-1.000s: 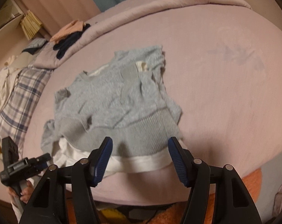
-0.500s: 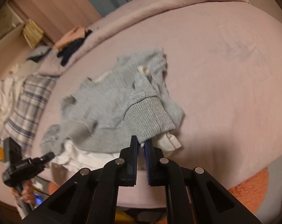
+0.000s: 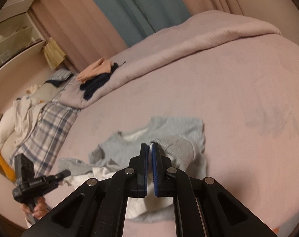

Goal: Fold small clothes

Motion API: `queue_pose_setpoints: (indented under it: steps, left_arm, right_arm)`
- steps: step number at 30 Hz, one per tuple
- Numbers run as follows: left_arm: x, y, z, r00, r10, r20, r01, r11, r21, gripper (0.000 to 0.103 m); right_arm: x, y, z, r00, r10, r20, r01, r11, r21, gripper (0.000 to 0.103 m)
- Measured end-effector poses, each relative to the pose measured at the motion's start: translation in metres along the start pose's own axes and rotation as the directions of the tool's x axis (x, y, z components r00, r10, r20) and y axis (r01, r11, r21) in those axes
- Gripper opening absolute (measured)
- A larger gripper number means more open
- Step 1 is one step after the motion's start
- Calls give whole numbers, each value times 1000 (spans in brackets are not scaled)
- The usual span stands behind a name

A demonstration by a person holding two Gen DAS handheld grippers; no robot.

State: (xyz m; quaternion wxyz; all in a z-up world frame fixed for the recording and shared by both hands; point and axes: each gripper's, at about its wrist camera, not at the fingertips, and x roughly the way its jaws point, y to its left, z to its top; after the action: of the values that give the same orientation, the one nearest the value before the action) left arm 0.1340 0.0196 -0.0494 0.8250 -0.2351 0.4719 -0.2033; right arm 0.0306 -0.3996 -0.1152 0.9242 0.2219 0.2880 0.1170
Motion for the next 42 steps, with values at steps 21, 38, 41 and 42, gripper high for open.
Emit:
queue_pose_setpoints:
  steps: [21,38,41,42]
  left_arm:
    - [103,36,89,986,150,-70,-155,984,-83,16]
    - [35,34,75,988,150,30,-147,986,-74,70]
    - [41,33,61,981,195,-8,-195,979,-51,70]
    - [43,34,55,977,213,-17,-214,976,-50,70]
  right_arm:
    - [131,-17,46,968,-207,-143,204,978,-33,6]
    - [70,-24,53,970,-241,-37,239,970,-49,72]
    - [79,-28,40,968,-236,-90,230,970,-74,73]
    - [86,-30,33,963,-242,-116,233,969,-81,73]
